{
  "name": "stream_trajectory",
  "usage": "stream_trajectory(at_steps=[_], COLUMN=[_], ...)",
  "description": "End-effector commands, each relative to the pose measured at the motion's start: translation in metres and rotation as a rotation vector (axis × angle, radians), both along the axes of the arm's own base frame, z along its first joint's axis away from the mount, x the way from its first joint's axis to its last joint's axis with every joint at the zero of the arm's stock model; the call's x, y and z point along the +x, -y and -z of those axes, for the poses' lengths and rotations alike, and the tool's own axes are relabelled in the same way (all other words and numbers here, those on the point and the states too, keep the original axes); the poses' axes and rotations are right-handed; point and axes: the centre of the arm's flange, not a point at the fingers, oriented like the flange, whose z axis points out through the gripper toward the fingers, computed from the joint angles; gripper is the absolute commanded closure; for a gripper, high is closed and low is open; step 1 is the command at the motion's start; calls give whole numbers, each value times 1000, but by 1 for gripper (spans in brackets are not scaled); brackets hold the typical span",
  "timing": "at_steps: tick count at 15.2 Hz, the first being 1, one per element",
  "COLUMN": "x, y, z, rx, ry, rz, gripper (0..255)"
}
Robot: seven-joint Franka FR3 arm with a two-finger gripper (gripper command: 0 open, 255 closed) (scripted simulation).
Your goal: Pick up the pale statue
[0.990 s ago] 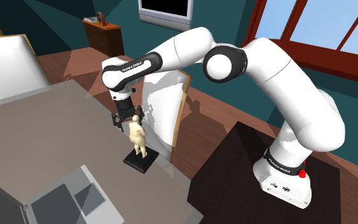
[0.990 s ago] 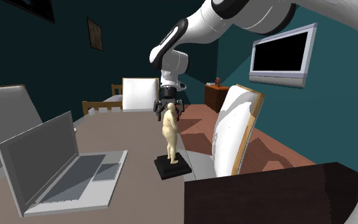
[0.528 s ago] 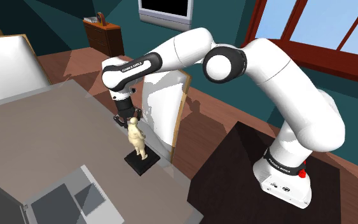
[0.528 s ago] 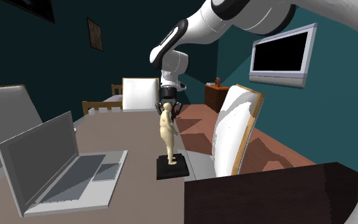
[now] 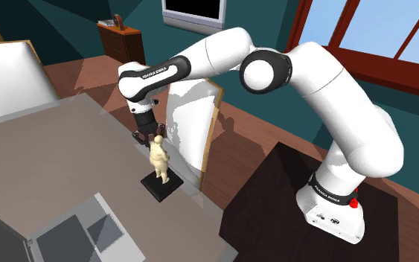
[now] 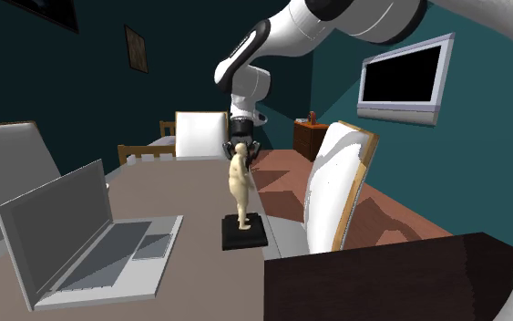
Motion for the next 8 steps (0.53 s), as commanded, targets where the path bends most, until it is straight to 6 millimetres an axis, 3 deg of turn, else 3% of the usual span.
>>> stream_trajectory(at_steps=[1,8], x=[0,-1], y=[-1,-1], z=[-12,-49], rx=[1,1], ry=[1,1], rz=[0,0], gripper=[255,255])
